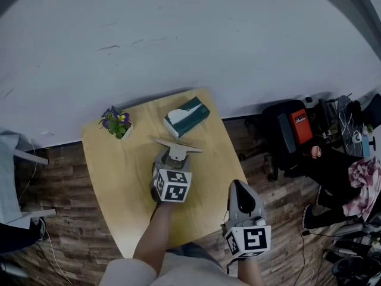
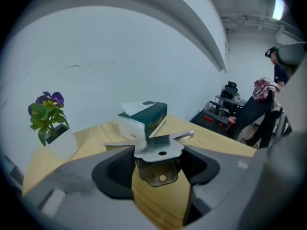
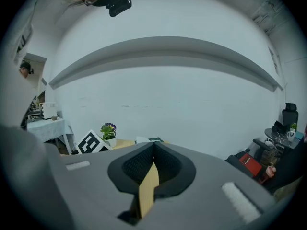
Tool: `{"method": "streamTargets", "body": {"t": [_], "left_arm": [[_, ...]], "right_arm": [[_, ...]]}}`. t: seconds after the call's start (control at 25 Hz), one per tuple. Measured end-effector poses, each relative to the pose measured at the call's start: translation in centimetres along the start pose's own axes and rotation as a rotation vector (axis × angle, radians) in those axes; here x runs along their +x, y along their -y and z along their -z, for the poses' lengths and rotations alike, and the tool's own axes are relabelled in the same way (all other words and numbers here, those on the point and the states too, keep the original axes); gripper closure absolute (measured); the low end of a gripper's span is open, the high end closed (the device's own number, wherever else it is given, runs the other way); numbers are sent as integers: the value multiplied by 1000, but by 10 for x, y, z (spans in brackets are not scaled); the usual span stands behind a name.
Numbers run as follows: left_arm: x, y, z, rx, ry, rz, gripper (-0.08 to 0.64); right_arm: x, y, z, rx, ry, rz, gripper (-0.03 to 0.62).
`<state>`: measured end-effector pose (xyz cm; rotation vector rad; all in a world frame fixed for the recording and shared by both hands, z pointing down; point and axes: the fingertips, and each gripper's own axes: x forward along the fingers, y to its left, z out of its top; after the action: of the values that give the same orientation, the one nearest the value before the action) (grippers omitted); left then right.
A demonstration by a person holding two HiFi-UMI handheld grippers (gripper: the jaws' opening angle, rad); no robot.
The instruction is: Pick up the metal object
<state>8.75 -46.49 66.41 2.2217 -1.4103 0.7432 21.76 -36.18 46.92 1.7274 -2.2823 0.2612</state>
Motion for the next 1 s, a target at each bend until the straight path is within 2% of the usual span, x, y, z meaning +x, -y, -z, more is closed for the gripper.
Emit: {"method": "streamTargets", "body": {"t": [0.48,1.0], "left_arm": [[-67,29,-30,23,130,82,265],[-151,32,-69,59,285,52,265]], "right_arm": [[-17,-7,-19,-11,66,-15,591],[-45,-14,-38,-12,150,-22,591]]}}
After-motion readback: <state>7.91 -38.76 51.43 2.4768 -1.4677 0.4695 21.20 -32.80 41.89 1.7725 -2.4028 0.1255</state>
